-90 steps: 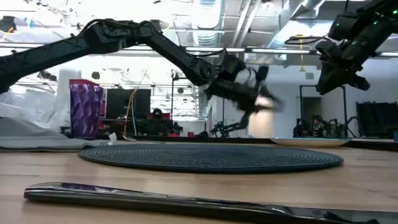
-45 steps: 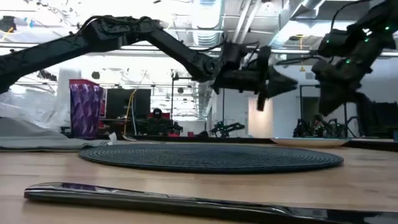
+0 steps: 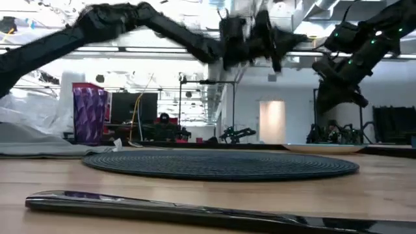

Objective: Set table place
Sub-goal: Put the blue patterned plate on the dark blue table mat

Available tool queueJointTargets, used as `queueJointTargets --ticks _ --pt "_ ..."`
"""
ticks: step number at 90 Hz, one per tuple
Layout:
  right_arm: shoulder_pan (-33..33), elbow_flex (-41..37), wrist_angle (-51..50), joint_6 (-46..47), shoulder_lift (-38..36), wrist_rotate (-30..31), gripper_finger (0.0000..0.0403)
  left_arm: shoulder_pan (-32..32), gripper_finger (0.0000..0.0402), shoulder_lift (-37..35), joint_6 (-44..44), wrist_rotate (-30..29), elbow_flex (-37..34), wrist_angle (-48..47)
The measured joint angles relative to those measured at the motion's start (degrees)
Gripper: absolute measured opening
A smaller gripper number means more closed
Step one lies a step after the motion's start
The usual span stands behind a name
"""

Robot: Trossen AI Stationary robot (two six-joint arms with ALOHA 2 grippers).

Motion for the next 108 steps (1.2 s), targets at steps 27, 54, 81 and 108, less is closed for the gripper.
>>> queueJointTargets --ticks 27,54,81,108 --pt "0.0 0.0 2.0 -0.5 0.0 0.0 0.0058 -1.0 0.0008 -12.9 21.5 -15.8 -0.3 -37.8" --pt "0.0 0.0 2.0 -0.6 0.0 0.0 0.0058 -2.4 0.0006 -26.7 19.4 -27.2 -20.6 -36.3" --pt "0.0 0.0 2.5 -0.9 0.0 0.4 0.0058 -8.1 0.0006 -51.9 9.2 -38.1 -66.4 -0.7" --pt "1.7 0.0 0.4 0.3 6.0 2.4 0.0049 -20.6 0.0006 -64.7 7.4 -57.4 -95.2 24.9"
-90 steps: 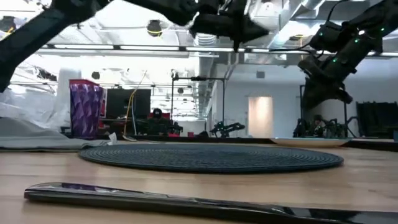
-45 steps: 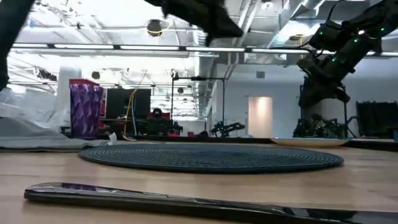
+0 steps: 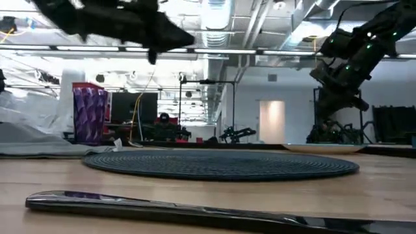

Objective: Set table place
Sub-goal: Put the blue patterned plate on the dark blue table mat

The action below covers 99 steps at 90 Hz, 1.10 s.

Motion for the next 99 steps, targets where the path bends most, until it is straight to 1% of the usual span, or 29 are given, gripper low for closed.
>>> queueJointTargets --ticks 6,15,20,39,63,80,99 --pt "0.8 0.0 2.0 0.0 2.2 0.4 0.0038 -1.3 0.0006 -0.5 -0.2 -2.6 -3.5 3.8" --pt "1.3 0.7 7.0 1.1 5.2 0.9 0.0012 -2.0 0.0006 -0.4 -0.8 -2.9 -6.6 6.9" --pt "1.3 1.7 8.5 1.1 7.0 0.9 0.0004 -1.9 0.0006 -0.6 -1.4 -3.0 -7.3 8.0" --pt "-0.3 5.0 7.9 1.2 15.6 1.3 0.0001 -1.9 0.0006 -0.5 -1.5 -3.3 -7.8 7.1" --pt "-0.3 7.2 8.6 1.2 23.7 1.6 0.0 -1.9 0.0006 -0.5 -1.6 -3.2 -7.8 6.7" --pt "-0.2 7.3 8.6 1.1 28.0 1.6 0.0 -1.9 0.0006 -0.4 -2.1 -3.2 -7.8 5.6" --pt "1.8 7.5 9.6 1.1 29.1 1.6 0.0 -1.9 0.0006 -0.4 -2.3 -3.2 -7.8 5.6"
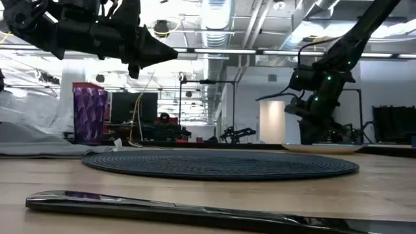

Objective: Set table place
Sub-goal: Put the blue patterned plate on the dark blue table mat

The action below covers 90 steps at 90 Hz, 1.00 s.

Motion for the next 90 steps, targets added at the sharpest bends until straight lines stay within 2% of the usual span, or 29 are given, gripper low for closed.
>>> queueJointTargets --ticks 22,37,54,60,71,90 --pt "2.4 -0.3 5.2 0.4 0.2 -6.0 0.0 0.3 0.0006 0.0 -0.3 0.0 0.0 0.0" --pt "4.2 -0.3 10.1 1.7 0.1 -9.2 0.0 2.1 0.0006 0.0 -4.6 -0.2 0.1 -0.3" --pt "5.6 -0.3 11.1 3.0 0.1 -9.9 0.0 4.3 0.0006 0.0 -8.2 -0.2 0.1 -3.6" --pt "5.9 -0.3 11.1 3.0 0.1 -8.4 0.0 4.4 0.0006 0.0 -8.6 -0.3 0.1 -4.1" --pt "6.0 -0.3 10.8 2.9 0.1 -0.1 0.0 4.4 0.0006 0.0 -8.6 -0.2 0.1 -4.1" --pt "3.5 -0.2 4.3 2.5 0.1 1.2 0.0 4.4 0.0006 0.0 -8.6 -0.2 0.1 -4.9"
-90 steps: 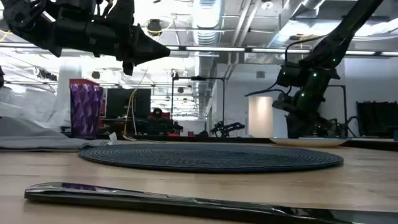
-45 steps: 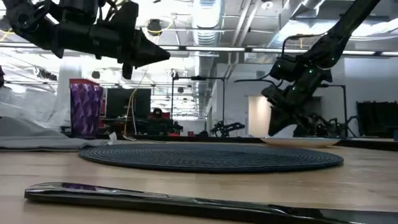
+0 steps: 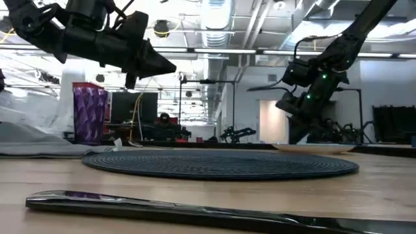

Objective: Set table place
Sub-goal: Put the blue patterned plate on the dark blue table mat

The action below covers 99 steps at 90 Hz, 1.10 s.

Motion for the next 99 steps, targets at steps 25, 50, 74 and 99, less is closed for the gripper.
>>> queueJointTargets --ticks 25,50,74,99 --pt "0.9 0.1 -0.9 -0.7 0.8 -1.4 0.0 0.0 0.0006 0.0 0.9 0.0 0.0 0.0" --pt "4.4 0.7 10.5 1.2 9.1 -10.0 0.0 0.0 0.0006 0.0 0.6 0.0 0.0 0.1" --pt "8.8 9.0 11.1 0.4 14.0 -10.3 0.0 0.3 0.0006 0.0 -0.8 0.1 0.0 0.4" --pt "11.0 12.7 11.2 -2.7 9.0 -5.4 0.0 4.8 0.0006 2.4 -9.5 2.2 3.7 -4.4"
